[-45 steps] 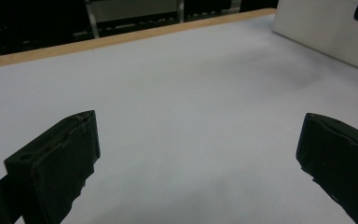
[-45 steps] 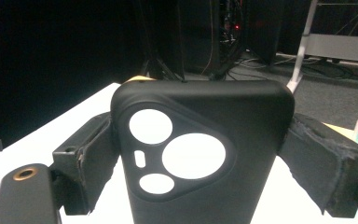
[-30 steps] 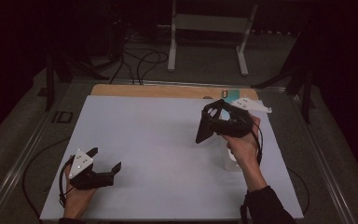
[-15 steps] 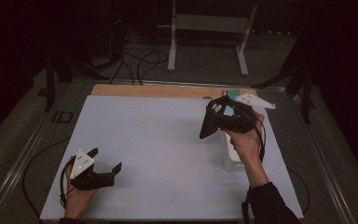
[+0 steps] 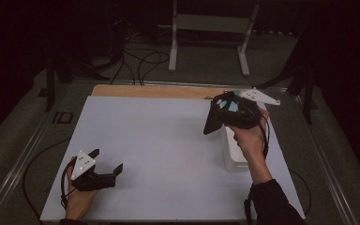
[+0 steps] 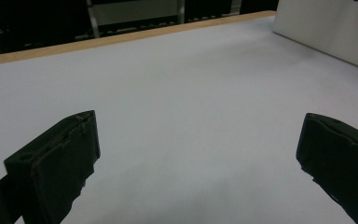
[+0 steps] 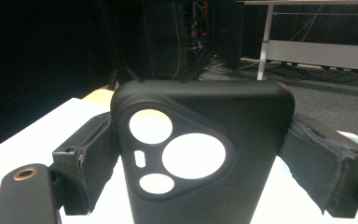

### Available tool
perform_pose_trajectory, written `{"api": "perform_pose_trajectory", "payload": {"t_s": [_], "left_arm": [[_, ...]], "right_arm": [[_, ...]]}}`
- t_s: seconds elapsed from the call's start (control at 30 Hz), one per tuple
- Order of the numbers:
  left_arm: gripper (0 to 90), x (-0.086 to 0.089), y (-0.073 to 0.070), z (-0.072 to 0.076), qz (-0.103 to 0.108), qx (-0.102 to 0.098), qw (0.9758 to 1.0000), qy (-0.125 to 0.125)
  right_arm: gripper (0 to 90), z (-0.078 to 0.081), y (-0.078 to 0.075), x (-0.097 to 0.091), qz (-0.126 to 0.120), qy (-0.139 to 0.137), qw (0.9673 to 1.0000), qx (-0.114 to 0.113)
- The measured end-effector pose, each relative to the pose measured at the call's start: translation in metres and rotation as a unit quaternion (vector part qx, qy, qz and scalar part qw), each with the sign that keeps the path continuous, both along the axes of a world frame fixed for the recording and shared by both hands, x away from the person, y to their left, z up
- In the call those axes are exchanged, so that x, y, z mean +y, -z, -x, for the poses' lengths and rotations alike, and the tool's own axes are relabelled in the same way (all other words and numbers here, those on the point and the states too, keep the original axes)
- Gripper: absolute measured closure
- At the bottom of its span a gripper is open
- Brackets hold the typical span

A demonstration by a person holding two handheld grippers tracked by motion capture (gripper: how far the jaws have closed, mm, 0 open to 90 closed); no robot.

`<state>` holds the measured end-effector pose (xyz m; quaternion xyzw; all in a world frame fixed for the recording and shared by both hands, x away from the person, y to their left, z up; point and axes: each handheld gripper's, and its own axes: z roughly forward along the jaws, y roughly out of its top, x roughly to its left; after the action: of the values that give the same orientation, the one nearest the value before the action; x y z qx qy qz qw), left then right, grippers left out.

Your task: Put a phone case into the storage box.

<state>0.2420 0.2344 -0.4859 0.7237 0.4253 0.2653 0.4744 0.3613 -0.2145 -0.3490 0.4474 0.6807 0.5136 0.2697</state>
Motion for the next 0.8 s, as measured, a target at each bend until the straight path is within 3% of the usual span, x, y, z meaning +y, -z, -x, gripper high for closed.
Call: {"api": "perform_pose_trajectory", "payload": {"t_s": [0.43,0.8], "left_arm": [[0.1,-0.001,0.000,0.000,0.001,0.000,1.0000,0.000],[0.1,-0.001,0.000,0.000,-0.001,0.001,1.0000,0.002]], "right_arm": [[13.7,-0.011,-0.004,-0.010,-0.003,0.025,0.9997,0.002],[13.7,-0.020,-0.007,-0.015,0.009,0.043,0.9990,-0.001]]}}
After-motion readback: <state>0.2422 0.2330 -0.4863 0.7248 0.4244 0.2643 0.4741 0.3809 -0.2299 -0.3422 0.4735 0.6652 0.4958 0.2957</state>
